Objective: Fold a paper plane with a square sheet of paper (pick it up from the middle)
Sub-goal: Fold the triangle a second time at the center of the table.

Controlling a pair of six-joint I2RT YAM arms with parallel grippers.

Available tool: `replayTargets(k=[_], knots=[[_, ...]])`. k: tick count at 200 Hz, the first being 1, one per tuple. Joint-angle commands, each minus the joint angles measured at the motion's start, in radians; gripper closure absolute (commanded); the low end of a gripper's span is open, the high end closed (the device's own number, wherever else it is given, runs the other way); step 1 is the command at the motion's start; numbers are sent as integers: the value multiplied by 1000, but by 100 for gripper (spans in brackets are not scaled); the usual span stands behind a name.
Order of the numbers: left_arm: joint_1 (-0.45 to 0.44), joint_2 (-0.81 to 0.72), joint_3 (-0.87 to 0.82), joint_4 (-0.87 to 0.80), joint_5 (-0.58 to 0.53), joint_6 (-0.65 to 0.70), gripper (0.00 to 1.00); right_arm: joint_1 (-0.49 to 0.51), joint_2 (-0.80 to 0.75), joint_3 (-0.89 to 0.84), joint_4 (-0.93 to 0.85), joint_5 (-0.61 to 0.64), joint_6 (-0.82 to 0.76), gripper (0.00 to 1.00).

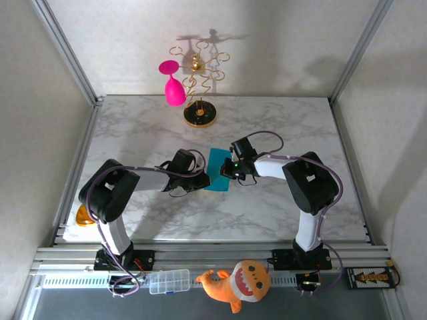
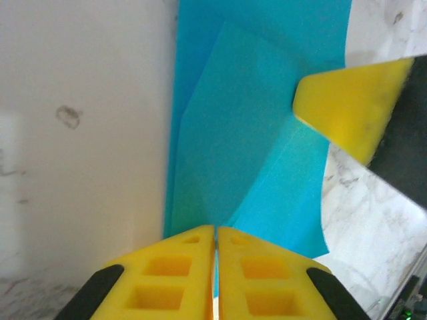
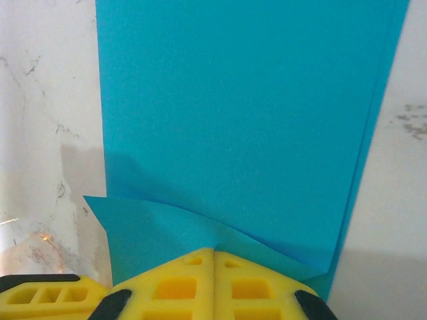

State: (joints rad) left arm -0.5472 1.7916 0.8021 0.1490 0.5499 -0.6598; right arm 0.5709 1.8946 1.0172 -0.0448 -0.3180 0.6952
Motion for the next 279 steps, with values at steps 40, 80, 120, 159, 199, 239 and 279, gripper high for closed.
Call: replayTargets(k=[40,80,120,159,199,239,279], knots=[[6,-97,71,-210,-42,65,90,-25,90,-37,-138,123,-19,100],[-11,-26,124,-109,-18,20,89,-25,92,-42,-125,109,-8,100],[-46,71,178,-132,-19,33,90,-24,93,-43,-128,103,-7,100],[-48,96,168,-210,-58,89,92,-25,99,-40,-135,105,-11,100],[-47,50,92,-326,-105,153,92,-24,103,-38,-143,110,-16,100],[-38,-71,38,-385,-108,159,92,-26,97,-34,-143,114,-25,100],[-31,-147,83,-225,-114,48,91,-24,87,-36,-117,96,-19,100]])
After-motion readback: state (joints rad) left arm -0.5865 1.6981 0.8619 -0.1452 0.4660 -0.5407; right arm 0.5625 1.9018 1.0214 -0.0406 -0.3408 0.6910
